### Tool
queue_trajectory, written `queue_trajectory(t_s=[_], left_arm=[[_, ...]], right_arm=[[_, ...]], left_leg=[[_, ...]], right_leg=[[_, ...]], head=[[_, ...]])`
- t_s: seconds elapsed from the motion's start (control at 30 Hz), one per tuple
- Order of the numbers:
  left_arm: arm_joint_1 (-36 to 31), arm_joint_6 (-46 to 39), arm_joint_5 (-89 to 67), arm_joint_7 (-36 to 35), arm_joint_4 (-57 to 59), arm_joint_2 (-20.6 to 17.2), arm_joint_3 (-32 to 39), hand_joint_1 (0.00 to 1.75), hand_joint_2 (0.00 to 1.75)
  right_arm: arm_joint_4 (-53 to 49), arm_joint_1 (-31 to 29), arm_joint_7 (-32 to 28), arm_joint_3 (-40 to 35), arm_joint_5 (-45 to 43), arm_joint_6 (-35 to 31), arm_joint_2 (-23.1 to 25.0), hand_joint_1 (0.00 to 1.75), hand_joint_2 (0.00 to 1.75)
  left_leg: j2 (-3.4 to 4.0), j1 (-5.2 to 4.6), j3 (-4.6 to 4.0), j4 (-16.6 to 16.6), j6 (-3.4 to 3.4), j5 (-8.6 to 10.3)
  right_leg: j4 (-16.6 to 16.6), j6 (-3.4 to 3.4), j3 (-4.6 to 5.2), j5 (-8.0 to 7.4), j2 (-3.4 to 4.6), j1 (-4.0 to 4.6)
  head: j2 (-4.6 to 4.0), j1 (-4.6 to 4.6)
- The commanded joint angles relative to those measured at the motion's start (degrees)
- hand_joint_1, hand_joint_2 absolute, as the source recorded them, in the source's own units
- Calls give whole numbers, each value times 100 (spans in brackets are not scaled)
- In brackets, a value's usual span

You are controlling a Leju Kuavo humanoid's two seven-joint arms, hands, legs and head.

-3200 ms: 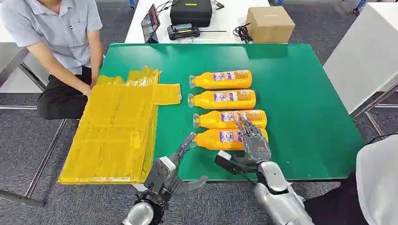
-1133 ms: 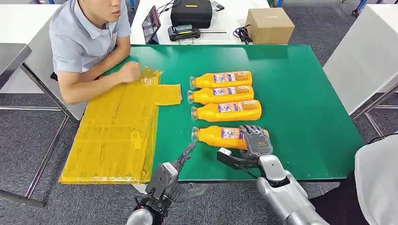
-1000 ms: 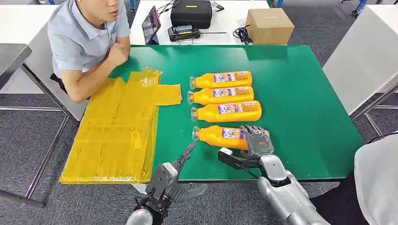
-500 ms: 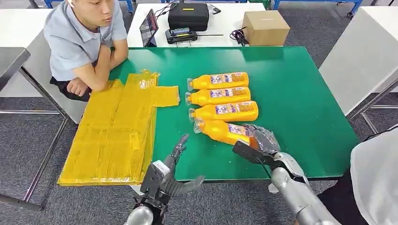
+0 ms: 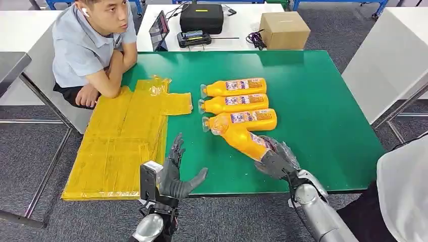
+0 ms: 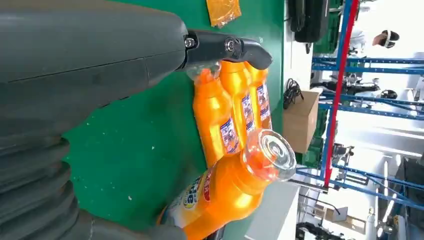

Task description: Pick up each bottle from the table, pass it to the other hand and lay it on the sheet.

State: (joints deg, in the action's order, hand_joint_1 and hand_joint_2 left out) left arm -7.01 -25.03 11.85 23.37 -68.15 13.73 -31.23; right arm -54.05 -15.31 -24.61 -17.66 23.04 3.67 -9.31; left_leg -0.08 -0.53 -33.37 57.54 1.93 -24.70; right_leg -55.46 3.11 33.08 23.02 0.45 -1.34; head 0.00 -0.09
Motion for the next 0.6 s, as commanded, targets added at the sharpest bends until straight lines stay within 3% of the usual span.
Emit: queue_trajectory(t_s=[0.03,0.13,0.3,0.6], left_arm=[[-170,180,738,-236,536,57,210,0,175],[-258,1100,1580,-813,1109,34,14,0,175],[-590,2178,1900,-1010,1958,-27,-429,0,175],[-633,2202,1913,-1012,2000,-28,-421,0,175]], right_arm=[[-74,457,-193,45,-251,160,276,175,175],[-317,310,-211,-188,-394,266,411,175,175],[-344,66,-175,-653,-383,208,540,175,175],[-297,46,-190,-670,-390,180,525,175,175]], left_leg=[[-18,15,1,-7,-14,2],[-9,11,-2,-6,-14,1],[1,2,-15,-4,-6,0],[-12,6,-41,-1,-7,4]], right_leg=[[16,-16,-13,0,-22,16],[11,-14,-8,1,-12,12],[3,-4,8,2,0,2],[1,-2,19,7,-6,6]], head=[[0,0],[0,0],[0,0],[0,0]])
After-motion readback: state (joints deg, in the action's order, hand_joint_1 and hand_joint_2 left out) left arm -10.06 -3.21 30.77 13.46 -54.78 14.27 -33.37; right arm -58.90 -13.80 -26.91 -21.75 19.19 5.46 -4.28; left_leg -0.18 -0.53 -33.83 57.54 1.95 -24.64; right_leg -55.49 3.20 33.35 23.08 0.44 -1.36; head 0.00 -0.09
